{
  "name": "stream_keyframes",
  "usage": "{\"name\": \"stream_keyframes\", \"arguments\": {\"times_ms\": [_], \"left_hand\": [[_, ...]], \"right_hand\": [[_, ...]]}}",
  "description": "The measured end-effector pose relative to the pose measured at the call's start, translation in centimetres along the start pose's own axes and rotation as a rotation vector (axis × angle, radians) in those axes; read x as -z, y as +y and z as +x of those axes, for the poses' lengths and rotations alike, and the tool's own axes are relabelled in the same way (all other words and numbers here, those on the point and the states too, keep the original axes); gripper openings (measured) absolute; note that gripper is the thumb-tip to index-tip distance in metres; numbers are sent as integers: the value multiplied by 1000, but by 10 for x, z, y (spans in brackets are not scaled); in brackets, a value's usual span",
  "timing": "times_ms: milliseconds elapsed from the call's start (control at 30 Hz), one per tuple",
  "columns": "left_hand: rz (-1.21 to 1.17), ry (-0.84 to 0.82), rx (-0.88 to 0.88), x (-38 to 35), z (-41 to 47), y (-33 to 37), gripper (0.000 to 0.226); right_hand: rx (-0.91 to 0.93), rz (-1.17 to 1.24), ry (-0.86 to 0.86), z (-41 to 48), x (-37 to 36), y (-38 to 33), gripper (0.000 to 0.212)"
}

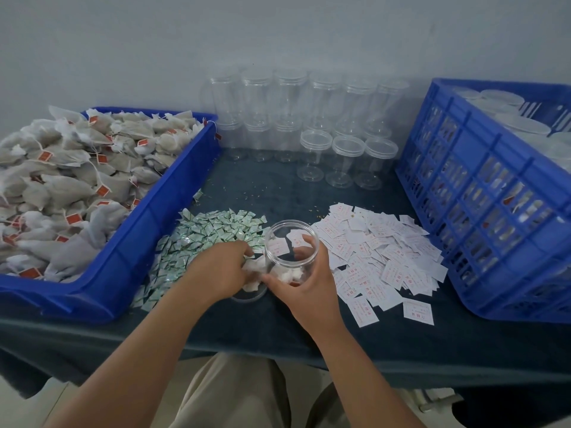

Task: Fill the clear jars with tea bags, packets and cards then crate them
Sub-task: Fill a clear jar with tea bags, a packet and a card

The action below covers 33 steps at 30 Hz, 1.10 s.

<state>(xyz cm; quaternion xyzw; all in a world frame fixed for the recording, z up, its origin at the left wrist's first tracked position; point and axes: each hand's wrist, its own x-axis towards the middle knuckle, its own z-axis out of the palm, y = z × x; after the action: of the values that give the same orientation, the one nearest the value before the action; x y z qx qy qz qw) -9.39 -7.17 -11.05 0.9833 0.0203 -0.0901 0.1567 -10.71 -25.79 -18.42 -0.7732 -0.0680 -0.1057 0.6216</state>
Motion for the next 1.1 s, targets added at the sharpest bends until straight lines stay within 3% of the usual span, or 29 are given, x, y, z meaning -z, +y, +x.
{"name": "stream_keyframes", "arguments": {"times_ms": [67, 233, 267, 333, 400, 467, 600, 667, 733, 800, 900, 967, 1100], "left_hand": [[-107, 93, -21, 13, -2, -1, 8], [-468, 540, -245, 66, -18, 16, 15], [-529, 586, -311, 73, -22, 22, 14], [-487, 487, -388, 79, -22, 36, 15], [-282, 256, -358, 73, -16, 48, 27], [-196, 143, -308, 60, -10, 52, 33], [-378, 423, -225, 71, -10, 22, 14], [-351, 588, -99, 97, -7, -12, 17], [-276, 646, 26, 126, -3, -53, 21], [-180, 527, 108, 145, 4, -89, 20], [110, 115, 243, 143, 19, -130, 19], [140, -71, 315, 129, 20, -151, 28], [-101, -80, 325, 102, 16, -179, 23]], "right_hand": [[3, -3, 0, 0, 0, 0, 100], [-6, 1, -4, 0, 2, -4, 98], [-4, 0, -5, 0, 2, -4, 97], [-7, 6, -9, -1, 2, -6, 95], [-8, 3, -14, -1, 3, -8, 95], [2, -21, -12, -1, 4, -8, 96], [14, -57, -3, -2, 6, -8, 97], [12, -66, -9, -1, 7, -8, 96], [10, -64, -17, -1, 8, -8, 95], [9, -62, -22, -1, 8, -9, 94], [14, -49, -20, -1, 6, -10, 92], [18, -47, -28, -1, 4, -11, 92], [2, -44, -28, -2, 3, -10, 94]]}}
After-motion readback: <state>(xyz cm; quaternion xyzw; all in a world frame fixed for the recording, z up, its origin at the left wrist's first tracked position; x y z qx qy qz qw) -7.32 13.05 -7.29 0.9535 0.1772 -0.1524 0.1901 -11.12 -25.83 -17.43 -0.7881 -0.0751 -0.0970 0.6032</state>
